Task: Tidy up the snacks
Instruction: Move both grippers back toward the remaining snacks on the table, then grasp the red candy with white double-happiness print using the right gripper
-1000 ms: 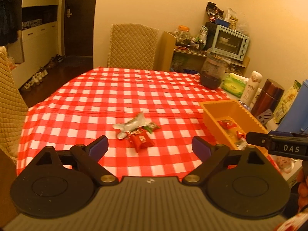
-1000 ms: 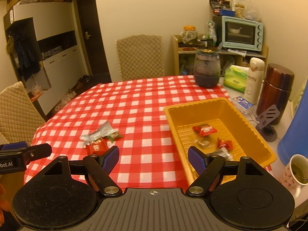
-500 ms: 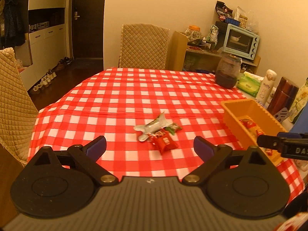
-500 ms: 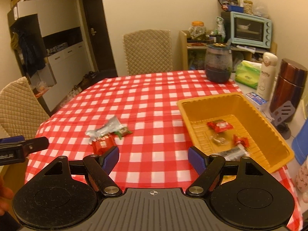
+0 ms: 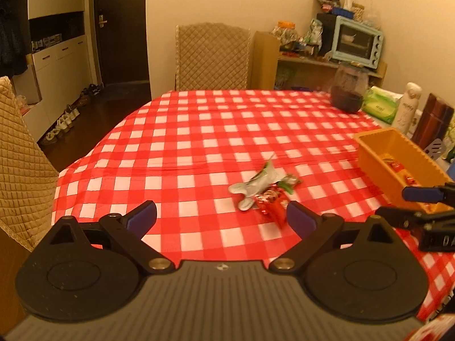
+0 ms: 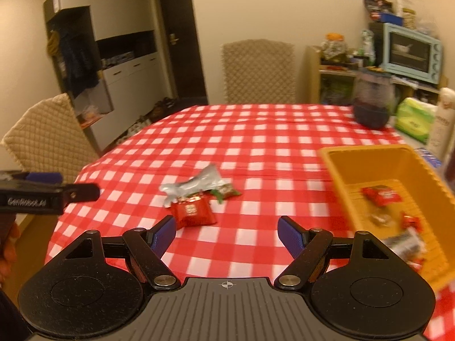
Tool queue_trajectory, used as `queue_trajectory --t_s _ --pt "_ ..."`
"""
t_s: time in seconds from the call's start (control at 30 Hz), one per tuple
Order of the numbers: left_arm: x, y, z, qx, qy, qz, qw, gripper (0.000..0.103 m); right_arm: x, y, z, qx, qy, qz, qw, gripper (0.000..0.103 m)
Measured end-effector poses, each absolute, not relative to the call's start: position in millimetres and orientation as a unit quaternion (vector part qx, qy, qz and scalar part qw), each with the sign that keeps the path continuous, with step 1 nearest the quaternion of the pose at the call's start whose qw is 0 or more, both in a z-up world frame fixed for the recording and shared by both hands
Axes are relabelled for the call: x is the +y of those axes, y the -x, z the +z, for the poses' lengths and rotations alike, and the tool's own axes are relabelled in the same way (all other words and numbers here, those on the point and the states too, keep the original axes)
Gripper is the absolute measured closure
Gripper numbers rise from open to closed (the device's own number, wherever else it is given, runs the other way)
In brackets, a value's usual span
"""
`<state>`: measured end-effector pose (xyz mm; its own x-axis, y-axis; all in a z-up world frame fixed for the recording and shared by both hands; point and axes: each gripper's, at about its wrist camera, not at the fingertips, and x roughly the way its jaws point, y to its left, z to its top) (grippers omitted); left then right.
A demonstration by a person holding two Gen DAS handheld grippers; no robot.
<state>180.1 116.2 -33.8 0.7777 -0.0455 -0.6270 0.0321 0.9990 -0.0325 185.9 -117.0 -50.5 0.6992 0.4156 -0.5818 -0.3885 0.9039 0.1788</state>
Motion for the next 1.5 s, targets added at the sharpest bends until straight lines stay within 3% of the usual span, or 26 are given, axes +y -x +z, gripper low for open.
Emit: queue_trajectory --t_s 0.53,0.67,0.83,1.03,1.37,1.5 --pt "129.4 -245.4 -68.6 0.350 0.003 -0.031 0.936 0.007 -56.2 -262.9 -124.1 0.327 -0.008 0.291 0.899 0.025" --pt "130.9 -253.4 -73.8 0.360 0.003 -0.028 0.932 0.007 -48.3 -278.7 -132.7 0.336 -0.008 0.290 0.896 0.036" --pt "131.9 -257.6 -80.3 0.375 0.004 -0.028 0.927 0.007 -40.0 -282.4 -140.4 0.345 0.007 0.292 0.892 0.042" --pt "128.6 -257.4 -82.6 0.379 0.003 -0.034 0.925 0.007 -40.7 -277.7 -143.5 0.350 0.018 0.280 0.894 0.076" --pt "112.0 -261.3 -86.6 0.376 -0.008 -0.066 0.924 0.007 -79.0 -268.6 -125.1 0.354 0.009 0.226 0.907 0.077" --pt "92.2 -265.8 -91.1 0.371 -0.033 -0.108 0.922 0.016 -99.8 -267.8 -118.5 0.367 0.007 0.204 0.907 0.077"
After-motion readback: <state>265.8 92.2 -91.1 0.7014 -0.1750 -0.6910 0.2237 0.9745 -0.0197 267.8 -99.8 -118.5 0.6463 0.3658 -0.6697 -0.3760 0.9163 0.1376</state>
